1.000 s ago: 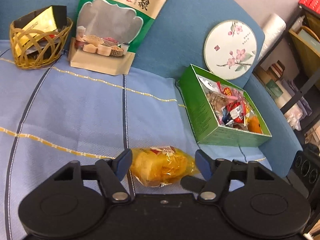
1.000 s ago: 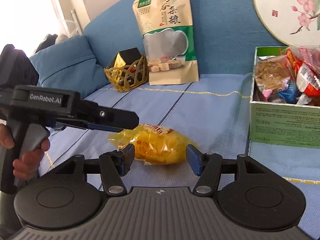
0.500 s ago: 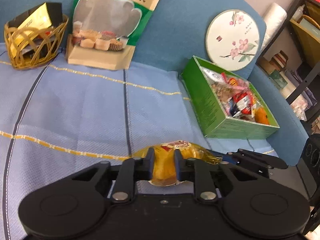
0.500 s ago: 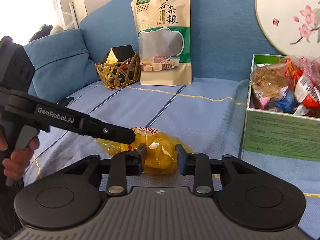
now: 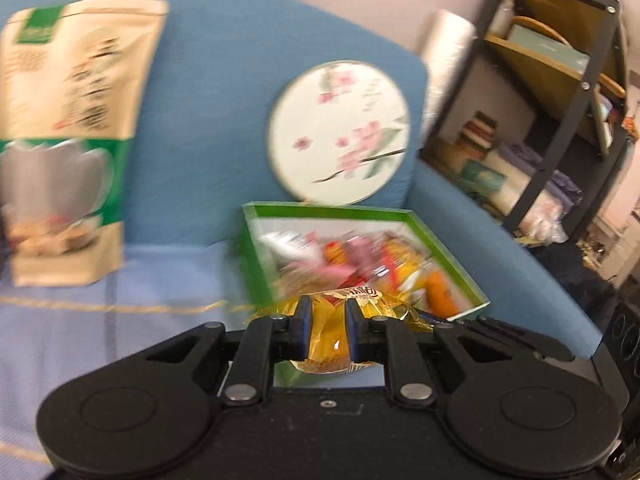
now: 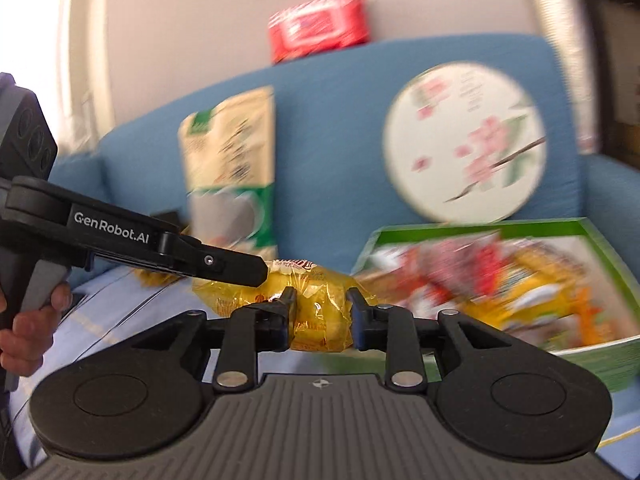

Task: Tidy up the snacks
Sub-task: 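Carry the yellow packet with the left tool and release it into the box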

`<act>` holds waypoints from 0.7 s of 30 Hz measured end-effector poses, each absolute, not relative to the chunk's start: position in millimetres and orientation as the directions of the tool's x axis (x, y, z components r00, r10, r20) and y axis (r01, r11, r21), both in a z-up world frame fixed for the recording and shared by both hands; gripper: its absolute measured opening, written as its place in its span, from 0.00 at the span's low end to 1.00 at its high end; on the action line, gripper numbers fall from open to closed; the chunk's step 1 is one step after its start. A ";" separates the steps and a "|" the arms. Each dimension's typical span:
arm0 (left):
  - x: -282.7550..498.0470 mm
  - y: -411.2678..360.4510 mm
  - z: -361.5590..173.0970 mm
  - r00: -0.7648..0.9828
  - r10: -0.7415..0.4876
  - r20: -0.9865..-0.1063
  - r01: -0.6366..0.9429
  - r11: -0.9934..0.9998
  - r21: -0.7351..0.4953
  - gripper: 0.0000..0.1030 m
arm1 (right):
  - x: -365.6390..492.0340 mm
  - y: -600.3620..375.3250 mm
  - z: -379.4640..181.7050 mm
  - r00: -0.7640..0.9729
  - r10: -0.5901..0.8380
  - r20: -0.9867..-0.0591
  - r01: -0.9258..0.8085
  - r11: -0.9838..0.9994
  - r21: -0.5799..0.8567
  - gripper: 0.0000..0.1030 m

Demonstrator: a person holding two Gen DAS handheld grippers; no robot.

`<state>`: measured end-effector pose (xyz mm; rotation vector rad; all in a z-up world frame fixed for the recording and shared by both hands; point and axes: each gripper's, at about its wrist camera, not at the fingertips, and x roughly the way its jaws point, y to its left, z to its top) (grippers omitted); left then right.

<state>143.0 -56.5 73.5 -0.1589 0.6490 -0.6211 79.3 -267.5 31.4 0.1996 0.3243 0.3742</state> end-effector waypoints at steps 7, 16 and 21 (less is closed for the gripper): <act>163.7 -132.6 74.0 0.586 -0.642 -0.495 0.563 0.761 -0.322 0.25 | 89.3 -332.8 30.6 0.935 0.266 -0.235 -0.213 0.950 0.228 0.46; 182.0 -191.5 49.3 0.560 -0.639 -0.528 0.577 0.758 -0.305 0.41 | 108.6 -371.1 2.0 0.936 0.128 -0.329 -0.069 0.980 0.186 0.57; 174.1 -171.2 45.6 0.590 -0.627 -0.509 0.543 0.775 -0.325 0.99 | 97.4 -360.6 6.2 0.936 -0.008 -0.353 0.020 0.999 0.031 0.78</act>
